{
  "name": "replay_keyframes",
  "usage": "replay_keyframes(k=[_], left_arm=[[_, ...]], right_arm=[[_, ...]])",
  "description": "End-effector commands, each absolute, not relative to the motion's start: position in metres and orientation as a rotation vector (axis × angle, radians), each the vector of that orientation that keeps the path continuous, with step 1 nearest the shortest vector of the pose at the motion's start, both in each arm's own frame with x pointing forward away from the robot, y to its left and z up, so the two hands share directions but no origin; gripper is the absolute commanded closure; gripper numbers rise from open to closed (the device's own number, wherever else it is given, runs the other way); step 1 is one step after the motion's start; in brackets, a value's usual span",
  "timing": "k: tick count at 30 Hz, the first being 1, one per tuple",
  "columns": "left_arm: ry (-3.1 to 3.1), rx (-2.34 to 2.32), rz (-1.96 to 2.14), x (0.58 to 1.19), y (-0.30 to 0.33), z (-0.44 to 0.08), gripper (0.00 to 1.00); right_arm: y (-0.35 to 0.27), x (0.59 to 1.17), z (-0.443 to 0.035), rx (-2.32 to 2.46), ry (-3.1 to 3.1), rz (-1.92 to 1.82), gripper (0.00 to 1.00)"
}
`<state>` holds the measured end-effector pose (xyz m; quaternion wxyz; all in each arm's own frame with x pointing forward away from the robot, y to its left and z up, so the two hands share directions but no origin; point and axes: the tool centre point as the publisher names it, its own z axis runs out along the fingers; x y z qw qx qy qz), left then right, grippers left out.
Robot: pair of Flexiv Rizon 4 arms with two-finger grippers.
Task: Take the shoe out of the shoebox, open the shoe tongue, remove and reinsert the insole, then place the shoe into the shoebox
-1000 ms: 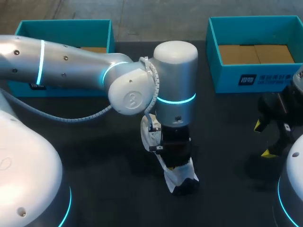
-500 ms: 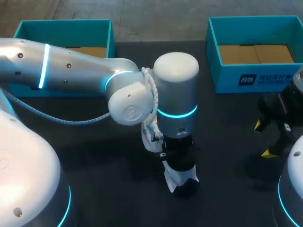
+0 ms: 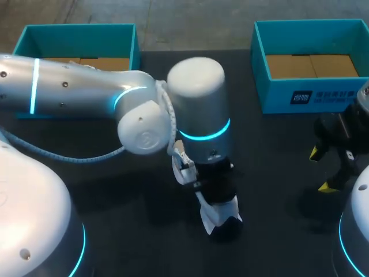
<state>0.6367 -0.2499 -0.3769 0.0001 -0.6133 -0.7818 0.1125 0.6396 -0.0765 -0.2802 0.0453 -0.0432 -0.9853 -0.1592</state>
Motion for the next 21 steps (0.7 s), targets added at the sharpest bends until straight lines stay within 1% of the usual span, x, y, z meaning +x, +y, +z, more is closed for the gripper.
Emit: replay_keyframes(k=[1,8,21], left_arm=[[-2.398,-1.912,0.487,0.639,-0.242,-0.364,1.00],[-2.234,-1.868,0.624,0.624,-0.253,-0.367,1.00],[-2.187,-1.856,0.529,0.606,-0.258,-0.396,1.00]], right_arm=[[-0.076,0.639,-0.281,-0.135,-3.012,-0.482,0.00],[-0.076,0.639,-0.281,-0.135,-3.012,-0.482,0.00],[-0.076,0.639,-0.281,-0.135,-3.012,-0.482,0.00]])
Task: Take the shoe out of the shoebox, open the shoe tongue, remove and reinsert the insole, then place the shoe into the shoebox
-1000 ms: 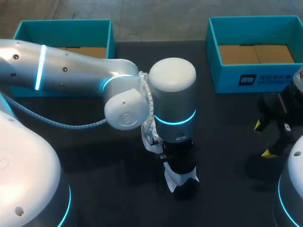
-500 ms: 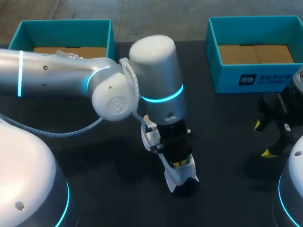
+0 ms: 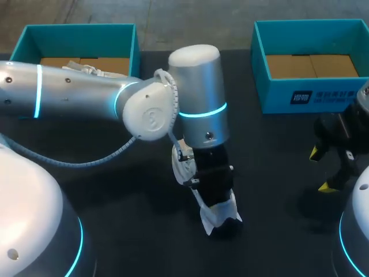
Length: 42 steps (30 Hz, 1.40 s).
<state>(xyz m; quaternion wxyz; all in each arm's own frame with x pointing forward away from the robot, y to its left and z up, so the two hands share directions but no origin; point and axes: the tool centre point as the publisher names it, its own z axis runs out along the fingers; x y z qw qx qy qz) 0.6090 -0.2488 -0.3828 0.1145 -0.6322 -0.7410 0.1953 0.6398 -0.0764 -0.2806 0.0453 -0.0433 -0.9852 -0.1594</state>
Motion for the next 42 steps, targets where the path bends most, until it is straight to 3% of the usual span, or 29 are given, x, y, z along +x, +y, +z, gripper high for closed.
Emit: replay_keyframes(k=[1,12,26,42], left_arm=[[-2.195,-1.861,0.512,0.606,-0.257,-0.400,1.00],[-2.309,-1.884,0.344,0.613,-0.247,-0.420,1.00],[-2.334,-1.968,0.371,0.612,-0.248,-0.379,1.00],[-2.313,-1.884,0.205,0.615,-0.239,-0.428,1.00]], right_arm=[[-0.076,0.639,-0.281,-0.135,-3.012,-0.482,0.00],[-0.076,0.639,-0.281,-0.135,-3.012,-0.482,0.00],[-0.076,0.639,-0.281,-0.135,-3.012,-0.482,0.00],[-0.076,0.639,-0.281,-0.135,-3.012,-0.482,0.00]])
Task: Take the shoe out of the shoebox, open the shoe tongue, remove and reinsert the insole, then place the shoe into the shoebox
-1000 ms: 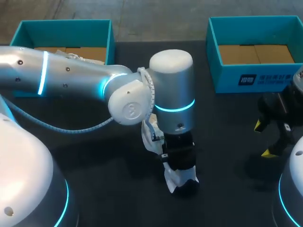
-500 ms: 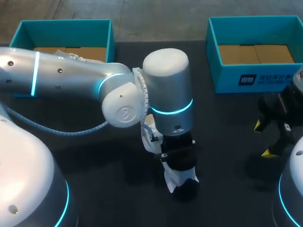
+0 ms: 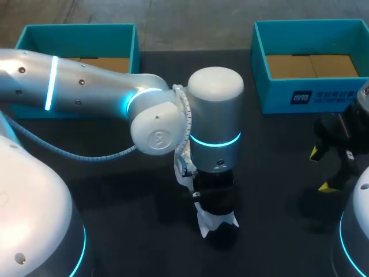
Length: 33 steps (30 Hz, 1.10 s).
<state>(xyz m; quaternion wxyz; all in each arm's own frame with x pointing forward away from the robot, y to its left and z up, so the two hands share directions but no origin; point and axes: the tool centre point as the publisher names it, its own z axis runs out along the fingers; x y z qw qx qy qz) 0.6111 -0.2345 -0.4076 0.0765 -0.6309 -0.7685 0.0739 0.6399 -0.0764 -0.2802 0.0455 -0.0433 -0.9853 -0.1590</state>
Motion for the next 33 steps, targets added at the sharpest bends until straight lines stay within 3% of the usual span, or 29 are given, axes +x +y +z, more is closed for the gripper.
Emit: replay_keyframes(k=[1,18,33], left_arm=[[-2.317,-1.879,0.215,0.616,-0.239,-0.429,1.00],[-2.429,-1.994,0.275,0.631,-0.240,-0.374,1.00],[-2.342,-1.900,0.195,0.629,-0.234,-0.421,1.00]], right_arm=[[-0.076,0.639,-0.281,-0.135,-3.012,-0.482,0.00],[-0.076,0.639,-0.281,-0.135,-3.012,-0.482,0.00],[-0.076,0.639,-0.281,-0.135,-3.012,-0.482,0.00]])
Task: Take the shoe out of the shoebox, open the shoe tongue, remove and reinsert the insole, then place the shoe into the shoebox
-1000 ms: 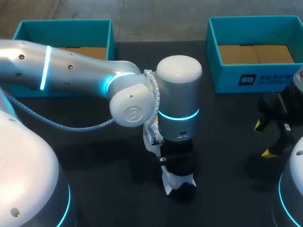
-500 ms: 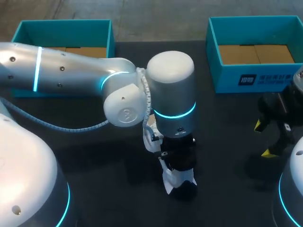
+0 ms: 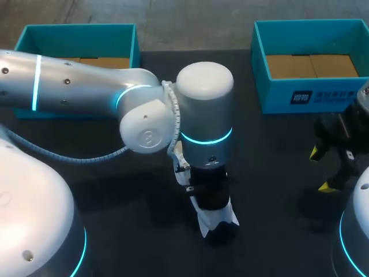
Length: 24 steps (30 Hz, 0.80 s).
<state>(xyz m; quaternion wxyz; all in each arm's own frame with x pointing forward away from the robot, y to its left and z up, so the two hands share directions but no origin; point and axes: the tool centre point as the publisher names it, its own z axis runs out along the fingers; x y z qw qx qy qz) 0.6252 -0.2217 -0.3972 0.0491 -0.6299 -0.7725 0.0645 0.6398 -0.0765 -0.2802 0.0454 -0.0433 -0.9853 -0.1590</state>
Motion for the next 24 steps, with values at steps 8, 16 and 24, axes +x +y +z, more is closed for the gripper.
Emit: replay_keyframes(k=[8,16,24], left_arm=[[-2.362,-1.896,0.202,0.632,-0.240,-0.420,1.00],[-2.437,-1.990,0.243,0.638,-0.243,-0.380,1.00],[-2.520,-1.978,0.245,0.651,-0.236,-0.365,1.00]], right_arm=[[-0.076,0.639,-0.281,-0.135,-3.012,-0.482,0.00],[-0.076,0.639,-0.281,-0.135,-3.012,-0.482,0.00],[-0.076,0.639,-0.281,-0.135,-3.012,-0.482,0.00]])
